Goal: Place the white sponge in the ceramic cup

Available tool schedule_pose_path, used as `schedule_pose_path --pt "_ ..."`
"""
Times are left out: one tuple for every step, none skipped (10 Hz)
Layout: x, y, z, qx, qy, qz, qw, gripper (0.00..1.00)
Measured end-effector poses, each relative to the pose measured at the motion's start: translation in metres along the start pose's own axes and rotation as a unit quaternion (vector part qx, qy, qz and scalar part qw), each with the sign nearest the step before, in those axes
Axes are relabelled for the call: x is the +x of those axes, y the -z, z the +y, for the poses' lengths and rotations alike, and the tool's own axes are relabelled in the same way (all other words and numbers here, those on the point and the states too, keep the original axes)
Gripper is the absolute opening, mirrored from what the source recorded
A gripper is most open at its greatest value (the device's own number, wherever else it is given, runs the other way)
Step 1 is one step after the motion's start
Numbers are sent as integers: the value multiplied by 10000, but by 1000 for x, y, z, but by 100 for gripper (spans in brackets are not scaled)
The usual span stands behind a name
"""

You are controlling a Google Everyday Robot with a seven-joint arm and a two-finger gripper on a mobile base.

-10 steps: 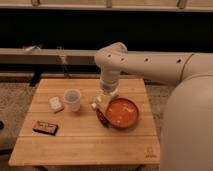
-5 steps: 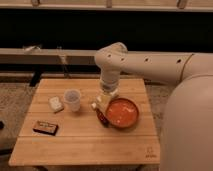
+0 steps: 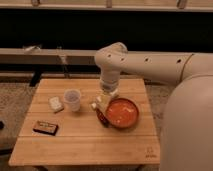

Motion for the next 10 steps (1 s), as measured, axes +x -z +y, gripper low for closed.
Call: schedule_pose_path --pt "0 0 0 0 0 0 10000 80" --pt "0 0 0 0 0 0 10000 80" --pt "0 0 0 0 0 0 10000 80" --pt "0 0 0 0 0 0 10000 80" --pt "0 0 0 0 0 0 10000 80" --pt "0 0 0 4 3 2 10000 80" --pt "-1 0 0 13 6 9 10000 80" --pt "-3 3 1 93 66 68 9999 80" --pt "-13 4 9 141 145 118 9997 80" --pt "-26 5 23 210 247 176 9993 80"
